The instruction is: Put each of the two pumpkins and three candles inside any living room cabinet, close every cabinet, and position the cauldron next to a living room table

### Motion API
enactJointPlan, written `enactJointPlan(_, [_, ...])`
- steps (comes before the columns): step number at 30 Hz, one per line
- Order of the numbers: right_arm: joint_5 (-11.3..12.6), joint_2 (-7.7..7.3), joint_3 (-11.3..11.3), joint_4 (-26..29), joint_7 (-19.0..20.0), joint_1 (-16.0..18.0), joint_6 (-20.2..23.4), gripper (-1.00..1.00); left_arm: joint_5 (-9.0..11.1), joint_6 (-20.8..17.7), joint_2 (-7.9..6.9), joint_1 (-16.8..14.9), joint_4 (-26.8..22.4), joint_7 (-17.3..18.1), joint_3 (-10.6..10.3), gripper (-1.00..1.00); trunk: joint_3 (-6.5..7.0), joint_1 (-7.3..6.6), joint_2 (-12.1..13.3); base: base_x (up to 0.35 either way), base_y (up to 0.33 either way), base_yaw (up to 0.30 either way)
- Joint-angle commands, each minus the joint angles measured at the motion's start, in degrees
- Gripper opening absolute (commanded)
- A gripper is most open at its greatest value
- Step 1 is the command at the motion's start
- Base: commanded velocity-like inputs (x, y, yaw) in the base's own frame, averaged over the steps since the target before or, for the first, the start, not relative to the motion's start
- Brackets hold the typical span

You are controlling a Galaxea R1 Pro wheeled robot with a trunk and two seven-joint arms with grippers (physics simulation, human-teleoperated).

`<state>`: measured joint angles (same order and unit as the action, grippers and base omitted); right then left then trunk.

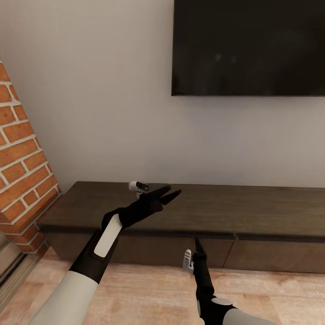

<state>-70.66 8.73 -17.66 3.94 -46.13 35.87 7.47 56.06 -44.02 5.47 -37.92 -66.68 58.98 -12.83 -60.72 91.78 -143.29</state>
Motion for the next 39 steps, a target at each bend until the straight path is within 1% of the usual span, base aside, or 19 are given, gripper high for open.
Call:
enactJointPlan(1, [0.0,0.02,0.0,0.01,0.0,0.01,0.0,1.0,0.01,-0.01,0.02,-0.02,-0.04,0.0,0.0,1.0,-0.23,0.02,-0.02,0.0,0.0,0.0])
enactJointPlan(4, [0.03,0.04,0.0,0.01,-0.01,-0.01,0.0,1.0,0.01,-0.01,-0.01,-0.02,-0.04,0.0,0.0,1.0,-0.89,0.1,-0.06,0.0,0.0,0.0])
enactJointPlan(14, [0.31,0.05,0.0,0.53,-0.51,0.0,0.05,1.0,0.06,-0.01,-0.13,0.03,0.41,0.08,0.0,1.0,-0.89,0.1,-0.06,0.003,0.0,0.0])
enactJointPlan(17, [0.45,0.05,0.03,0.54,-0.56,-0.01,0.11,1.0,0.08,-0.01,-0.05,0.0,0.43,0.08,0.01,1.0,-0.89,0.1,-0.06,0.183,0.0,0.0])
enactJointPlan(31, [0.6,0.55,0.08,0.28,-0.48,-0.01,0.33,1.0,0.1,-0.01,-0.03,0.0,0.5,0.09,0.01,1.0,-0.89,0.1,-0.06,0.024,0.0,0.0])
enactJointPlan(39, [0.61,0.66,0.08,0.2,-0.45,-0.01,0.42,1.0,0.1,-0.01,0.0,0.02,0.44,0.16,0.0,1.0,-0.89,0.1,-0.06,0.12,0.0,0.0])
